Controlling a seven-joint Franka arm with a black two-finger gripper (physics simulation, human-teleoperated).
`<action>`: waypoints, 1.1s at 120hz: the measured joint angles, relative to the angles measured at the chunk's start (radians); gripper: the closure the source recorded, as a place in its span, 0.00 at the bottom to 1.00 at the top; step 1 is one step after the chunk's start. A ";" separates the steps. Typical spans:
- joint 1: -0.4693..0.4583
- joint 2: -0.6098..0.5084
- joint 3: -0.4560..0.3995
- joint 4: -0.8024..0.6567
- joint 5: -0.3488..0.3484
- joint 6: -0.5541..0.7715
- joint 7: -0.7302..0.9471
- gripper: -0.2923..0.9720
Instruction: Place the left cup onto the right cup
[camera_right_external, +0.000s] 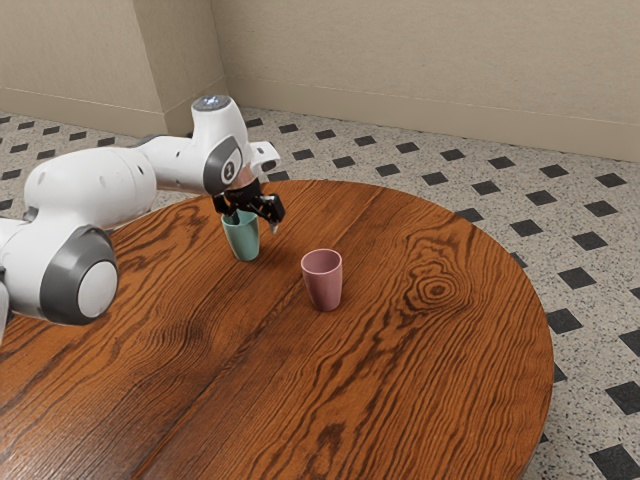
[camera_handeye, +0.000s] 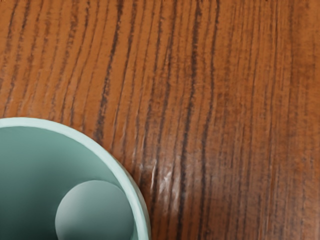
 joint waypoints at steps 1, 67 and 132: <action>0.000 0.000 0.000 0.000 0.000 0.000 0.000 0.23; 0.006 -0.004 0.008 -0.010 -0.047 -0.006 0.003 0.78; 0.005 -0.060 0.014 -0.014 -0.034 -0.042 -0.007 0.85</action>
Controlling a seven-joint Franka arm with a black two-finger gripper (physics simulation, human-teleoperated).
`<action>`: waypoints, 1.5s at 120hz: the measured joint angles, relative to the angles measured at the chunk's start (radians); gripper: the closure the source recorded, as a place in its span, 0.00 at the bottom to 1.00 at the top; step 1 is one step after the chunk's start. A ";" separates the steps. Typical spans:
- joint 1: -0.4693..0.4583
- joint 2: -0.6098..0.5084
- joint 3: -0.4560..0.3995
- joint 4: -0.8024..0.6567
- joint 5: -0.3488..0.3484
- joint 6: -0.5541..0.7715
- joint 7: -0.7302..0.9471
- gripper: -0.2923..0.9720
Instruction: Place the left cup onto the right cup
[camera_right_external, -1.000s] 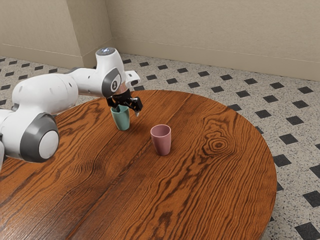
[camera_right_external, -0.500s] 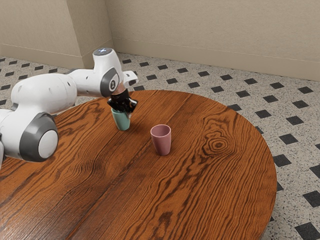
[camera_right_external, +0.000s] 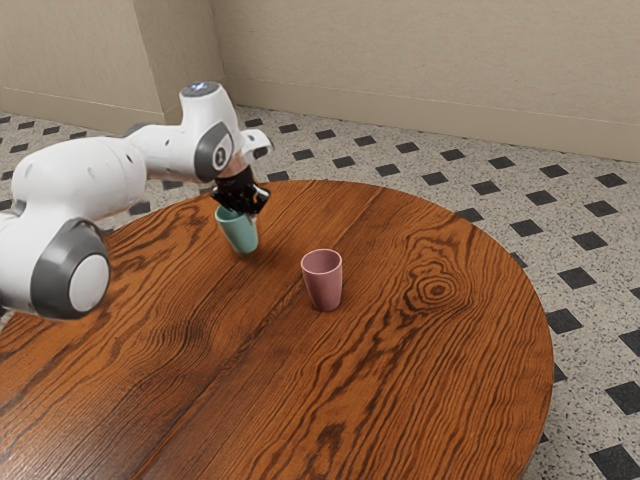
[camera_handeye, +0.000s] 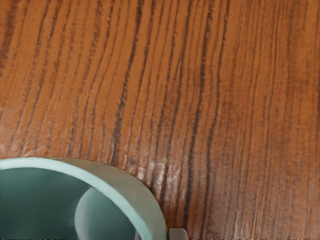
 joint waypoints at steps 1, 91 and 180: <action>0.000 -0.002 0.000 0.000 0.000 -0.001 0.000 0.85; -0.161 -0.310 0.000 -0.156 0.096 -0.188 -0.137 0.85; -0.265 -0.351 -0.032 -0.172 0.141 -0.321 -0.395 0.85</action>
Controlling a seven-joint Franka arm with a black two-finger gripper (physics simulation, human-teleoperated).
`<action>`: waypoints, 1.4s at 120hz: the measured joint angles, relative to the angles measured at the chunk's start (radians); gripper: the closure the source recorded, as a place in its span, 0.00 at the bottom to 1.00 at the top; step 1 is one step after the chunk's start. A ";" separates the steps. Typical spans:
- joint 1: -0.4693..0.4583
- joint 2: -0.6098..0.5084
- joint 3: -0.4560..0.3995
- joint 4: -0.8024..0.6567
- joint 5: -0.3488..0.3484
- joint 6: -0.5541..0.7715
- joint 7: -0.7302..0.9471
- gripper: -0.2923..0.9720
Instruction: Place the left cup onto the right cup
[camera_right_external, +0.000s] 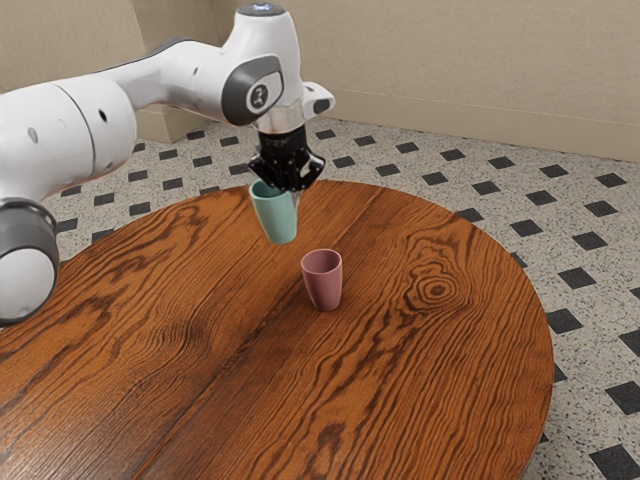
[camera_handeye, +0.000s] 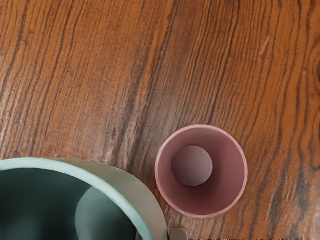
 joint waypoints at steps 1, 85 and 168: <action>0.000 0.000 -0.001 0.000 0.000 0.000 -0.003 0.85; -0.002 0.108 -0.046 0.104 0.022 0.003 -0.140 0.85; -0.014 0.166 -0.059 0.151 0.022 0.004 -0.185 0.85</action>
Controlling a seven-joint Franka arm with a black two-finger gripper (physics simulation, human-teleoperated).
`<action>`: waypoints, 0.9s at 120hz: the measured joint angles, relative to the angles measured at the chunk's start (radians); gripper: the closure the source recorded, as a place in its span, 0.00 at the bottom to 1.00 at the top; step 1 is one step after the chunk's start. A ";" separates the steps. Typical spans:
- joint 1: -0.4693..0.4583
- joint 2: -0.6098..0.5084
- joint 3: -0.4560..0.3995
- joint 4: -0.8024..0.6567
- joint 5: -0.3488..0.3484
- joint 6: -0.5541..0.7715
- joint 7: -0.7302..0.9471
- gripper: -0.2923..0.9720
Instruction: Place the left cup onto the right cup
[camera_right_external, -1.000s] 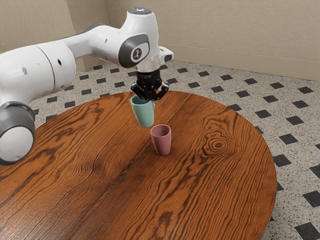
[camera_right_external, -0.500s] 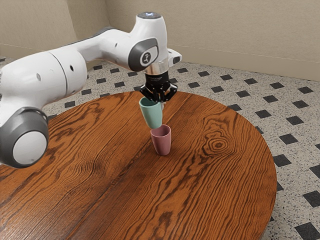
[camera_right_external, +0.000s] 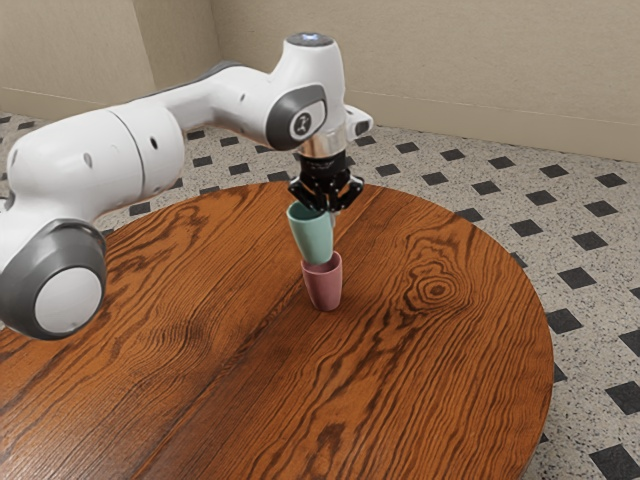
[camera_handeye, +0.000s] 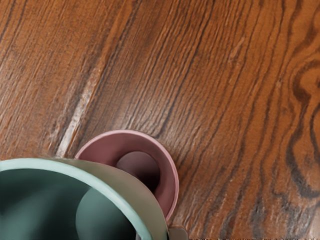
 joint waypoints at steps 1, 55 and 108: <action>0.000 0.000 0.000 0.000 0.000 0.000 0.000 0.85; -0.004 0.016 -0.006 0.015 0.007 -0.005 -0.017 0.85; -0.003 0.028 -0.001 0.020 0.015 -0.012 -0.024 0.85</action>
